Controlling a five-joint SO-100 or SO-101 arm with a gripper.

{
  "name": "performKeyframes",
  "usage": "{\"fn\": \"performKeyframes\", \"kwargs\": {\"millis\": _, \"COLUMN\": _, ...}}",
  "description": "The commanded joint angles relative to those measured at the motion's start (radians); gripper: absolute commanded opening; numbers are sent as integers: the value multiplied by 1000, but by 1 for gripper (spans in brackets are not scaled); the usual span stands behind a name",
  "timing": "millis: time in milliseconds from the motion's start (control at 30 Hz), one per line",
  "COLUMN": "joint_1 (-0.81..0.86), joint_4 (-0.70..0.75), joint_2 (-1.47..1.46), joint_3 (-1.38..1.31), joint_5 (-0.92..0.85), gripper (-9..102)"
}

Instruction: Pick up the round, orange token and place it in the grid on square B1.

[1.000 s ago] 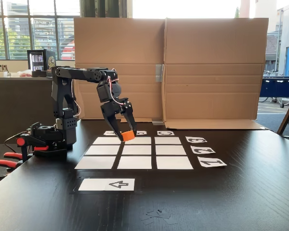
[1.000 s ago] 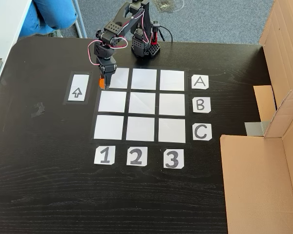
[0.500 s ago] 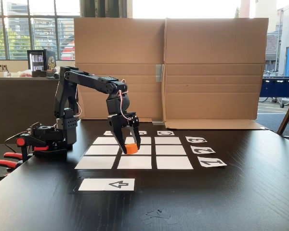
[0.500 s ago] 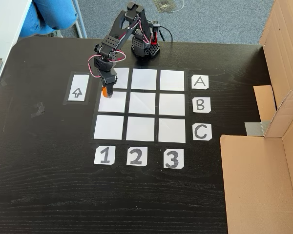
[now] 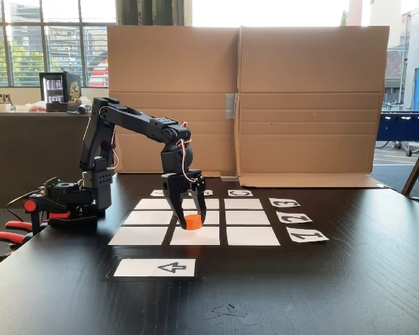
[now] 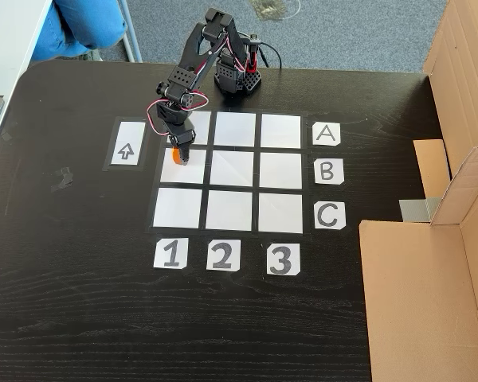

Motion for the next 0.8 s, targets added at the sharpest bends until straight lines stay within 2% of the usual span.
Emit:
{"fn": "performKeyframes", "kwargs": {"millis": 0, "joint_1": -8, "joint_4": -9, "joint_2": 3, "joint_3": -29, "joint_5": 9, "gripper": 0}}
{"fn": "performKeyframes", "kwargs": {"millis": 233, "joint_1": 8, "joint_4": 8, "joint_2": -2, "joint_3": -18, "joint_5": 14, "gripper": 2}}
{"fn": "performKeyframes", "kwargs": {"millis": 367, "joint_1": 25, "joint_4": 15, "joint_2": -2, "joint_3": -5, "joint_5": 14, "gripper": 30}}
{"fn": "performKeyframes", "kwargs": {"millis": 433, "joint_1": 35, "joint_4": 23, "joint_2": -2, "joint_3": -5, "joint_5": 14, "gripper": 50}}
{"fn": "performKeyframes", "kwargs": {"millis": 767, "joint_1": 72, "joint_4": 3, "joint_2": 44, "joint_3": -3, "joint_5": 31, "gripper": 54}}
